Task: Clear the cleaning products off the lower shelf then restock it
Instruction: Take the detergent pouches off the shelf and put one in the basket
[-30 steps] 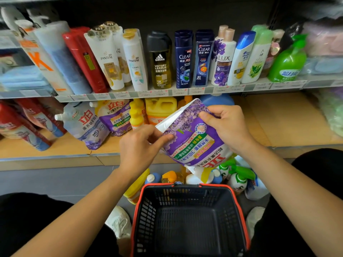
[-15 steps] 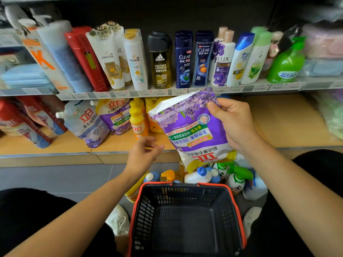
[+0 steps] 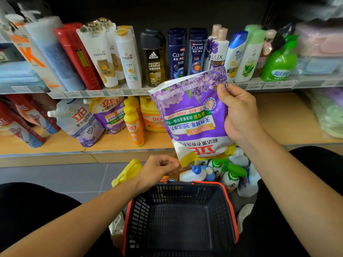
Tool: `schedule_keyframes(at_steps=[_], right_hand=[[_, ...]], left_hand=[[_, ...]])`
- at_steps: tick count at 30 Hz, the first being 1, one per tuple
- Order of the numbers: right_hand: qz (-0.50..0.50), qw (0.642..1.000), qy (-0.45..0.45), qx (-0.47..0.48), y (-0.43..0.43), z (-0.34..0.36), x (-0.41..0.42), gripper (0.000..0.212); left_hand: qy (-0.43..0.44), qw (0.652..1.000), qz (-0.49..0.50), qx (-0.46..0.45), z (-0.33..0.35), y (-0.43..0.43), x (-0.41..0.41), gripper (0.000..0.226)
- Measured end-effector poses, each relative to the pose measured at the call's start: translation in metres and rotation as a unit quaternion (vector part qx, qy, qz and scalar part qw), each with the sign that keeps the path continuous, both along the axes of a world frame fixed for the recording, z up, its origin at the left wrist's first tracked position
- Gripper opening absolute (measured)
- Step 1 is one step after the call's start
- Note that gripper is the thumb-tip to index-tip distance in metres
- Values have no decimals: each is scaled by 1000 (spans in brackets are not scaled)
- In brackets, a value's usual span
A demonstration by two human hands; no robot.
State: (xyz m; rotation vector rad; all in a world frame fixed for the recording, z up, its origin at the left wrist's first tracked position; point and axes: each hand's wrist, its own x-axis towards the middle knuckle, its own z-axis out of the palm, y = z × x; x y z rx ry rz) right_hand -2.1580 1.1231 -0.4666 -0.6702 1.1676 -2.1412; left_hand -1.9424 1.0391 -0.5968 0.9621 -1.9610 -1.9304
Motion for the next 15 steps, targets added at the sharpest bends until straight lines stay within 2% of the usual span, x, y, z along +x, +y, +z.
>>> schedule_keyframes(at_steps=[5, 9, 12, 15], right_hand=[[0, 1000, -3, 0, -6, -5, 5, 10], [1, 1000, -15, -21, -10, -1, 8, 18], [4, 999, -18, -29, -12, 2, 5, 15], [-5, 1000, 9, -21, -13, -2, -1, 14]], left_hand=[[45, 999, -14, 23, -1, 7, -9, 33], [54, 998, -2, 13, -2, 8, -18, 29], [41, 999, 25, -14, -5, 0, -17, 22], [41, 995, 78, -42, -8, -13, -9, 29]])
